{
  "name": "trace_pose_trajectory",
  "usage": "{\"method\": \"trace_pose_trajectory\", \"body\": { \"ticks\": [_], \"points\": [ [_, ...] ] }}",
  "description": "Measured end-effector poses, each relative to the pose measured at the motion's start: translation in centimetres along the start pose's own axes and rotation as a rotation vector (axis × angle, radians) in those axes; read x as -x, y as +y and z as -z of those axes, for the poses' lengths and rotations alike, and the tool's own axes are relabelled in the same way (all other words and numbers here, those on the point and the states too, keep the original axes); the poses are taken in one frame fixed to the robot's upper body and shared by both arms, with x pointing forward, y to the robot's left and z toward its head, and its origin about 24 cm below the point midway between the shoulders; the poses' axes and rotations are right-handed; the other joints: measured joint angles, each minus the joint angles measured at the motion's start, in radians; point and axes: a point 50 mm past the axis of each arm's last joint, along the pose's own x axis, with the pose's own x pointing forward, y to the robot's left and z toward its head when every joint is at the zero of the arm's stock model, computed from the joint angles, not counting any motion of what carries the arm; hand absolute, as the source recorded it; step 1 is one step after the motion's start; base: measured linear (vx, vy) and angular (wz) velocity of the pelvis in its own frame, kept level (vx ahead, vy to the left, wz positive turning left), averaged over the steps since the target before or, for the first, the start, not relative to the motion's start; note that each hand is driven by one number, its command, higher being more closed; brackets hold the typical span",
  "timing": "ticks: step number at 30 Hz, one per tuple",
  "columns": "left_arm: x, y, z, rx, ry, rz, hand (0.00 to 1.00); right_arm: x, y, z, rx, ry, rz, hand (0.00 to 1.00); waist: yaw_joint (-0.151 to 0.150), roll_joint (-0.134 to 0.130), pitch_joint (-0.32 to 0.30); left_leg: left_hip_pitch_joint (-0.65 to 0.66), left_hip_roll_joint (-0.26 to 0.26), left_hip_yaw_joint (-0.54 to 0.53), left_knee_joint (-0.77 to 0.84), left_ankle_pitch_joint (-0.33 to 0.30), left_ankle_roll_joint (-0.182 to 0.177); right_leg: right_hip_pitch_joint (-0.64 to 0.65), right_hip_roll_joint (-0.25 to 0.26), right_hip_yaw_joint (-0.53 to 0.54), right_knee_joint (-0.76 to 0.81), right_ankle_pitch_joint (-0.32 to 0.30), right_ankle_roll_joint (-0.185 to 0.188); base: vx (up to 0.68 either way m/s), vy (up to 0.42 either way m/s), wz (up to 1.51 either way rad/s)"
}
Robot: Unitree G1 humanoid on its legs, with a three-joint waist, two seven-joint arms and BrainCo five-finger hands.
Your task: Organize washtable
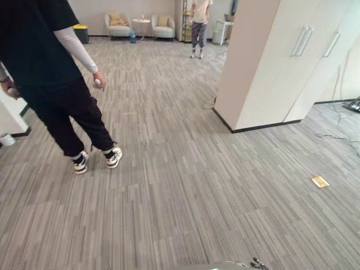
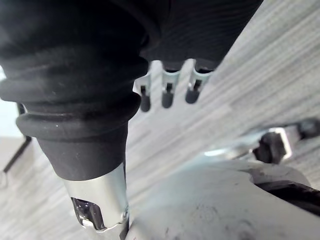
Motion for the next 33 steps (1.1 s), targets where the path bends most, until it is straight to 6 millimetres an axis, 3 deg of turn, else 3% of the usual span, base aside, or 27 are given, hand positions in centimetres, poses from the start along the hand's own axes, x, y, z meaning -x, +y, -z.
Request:
{"method": "trace_pose_trajectory", "body": {
  "ticks": [1,2,3,15,22,27,29,31,33],
  "points": [
    [-0.1,0.2,-0.4,-0.007,-0.013,-0.003,0.00,0.0,0.2,0.1,-0.001,0.006,-0.005,0.00,0.000,-0.019,0.005,0.006,-0.013,-0.002,-0.002,-0.004,-0.007,0.005,0.004,-0.006,-0.206,0.107,-0.012,0.22,-0.003,-0.03],
    [-0.2,0.5,-0.6,-0.012,-0.016,-0.012,0.00,0.1,0.5,0.6,-0.012,0.024,-0.009,0.00,-0.004,-0.030,0.014,0.026,-0.034,-0.008,-0.014,-0.008,-0.013,0.005,-0.002,-0.019,-0.250,0.148,0.017,0.19,-0.012,0.02],
    [0.0,-0.3,0.1,-0.025,0.009,0.009,0.00,0.4,-0.8,2.4,0.049,0.103,0.010,0.00,0.000,0.009,-0.017,0.050,0.025,-0.070,-0.072,-0.014,-0.079,0.172,0.067,-0.018,-0.648,0.329,0.016,0.10,-0.021,0.04],
    [0.1,-0.2,0.4,-0.002,-0.005,-0.013,0.00,0.4,-0.7,2.1,0.041,0.070,0.040,0.00,0.001,0.012,-0.014,-0.010,0.034,-0.058,-0.081,-0.013,-0.077,0.094,0.074,-0.010,-0.625,0.320,0.007,0.02,-0.005,-0.03],
    [0.2,-0.8,-0.2,0.013,-0.042,-0.009,0.00,0.4,-0.8,1.2,0.030,0.018,0.067,0.00,0.002,0.035,0.022,-0.046,0.035,-0.057,-0.077,-0.012,-0.077,0.054,0.075,-0.012,-0.618,0.316,0.006,0.07,0.005,0.00],
    [0.2,-1.0,-0.7,0.024,-0.062,-0.007,0.00,0.3,-0.9,1.0,0.030,0.008,0.072,0.00,0.008,0.036,0.024,-0.078,0.034,-0.058,-0.067,-0.012,-0.077,0.020,0.071,-0.014,-0.598,0.308,0.005,0.00,0.000,0.00],
    [0.1,-1.1,-0.9,0.036,-0.068,-0.007,0.00,0.3,-0.9,0.7,0.027,-0.007,0.072,0.00,0.013,0.034,0.034,-0.082,0.032,-0.058,-0.062,-0.012,-0.077,-0.022,0.069,-0.016,-0.506,0.261,0.004,0.00,-0.015,0.05],
    [0.1,-1.0,-1.7,0.068,-0.091,-0.026,0.00,0.4,-0.6,0.7,0.007,-0.017,0.071,0.00,0.025,0.024,0.046,-0.080,0.017,-0.076,-0.049,-0.028,-0.083,-0.100,0.049,-0.021,-0.297,0.140,0.000,-0.01,-0.096,0.32],
    [0.1,-0.8,-1.5,0.145,-0.085,-0.051,0.00,0.4,-0.8,0.7,0.008,-0.017,0.075,0.00,0.027,0.022,0.052,-0.100,0.036,-0.091,0.069,-0.112,-0.110,-0.105,0.052,-0.042,-0.182,0.055,-0.006,0.05,-0.145,0.36]
  ]
}}
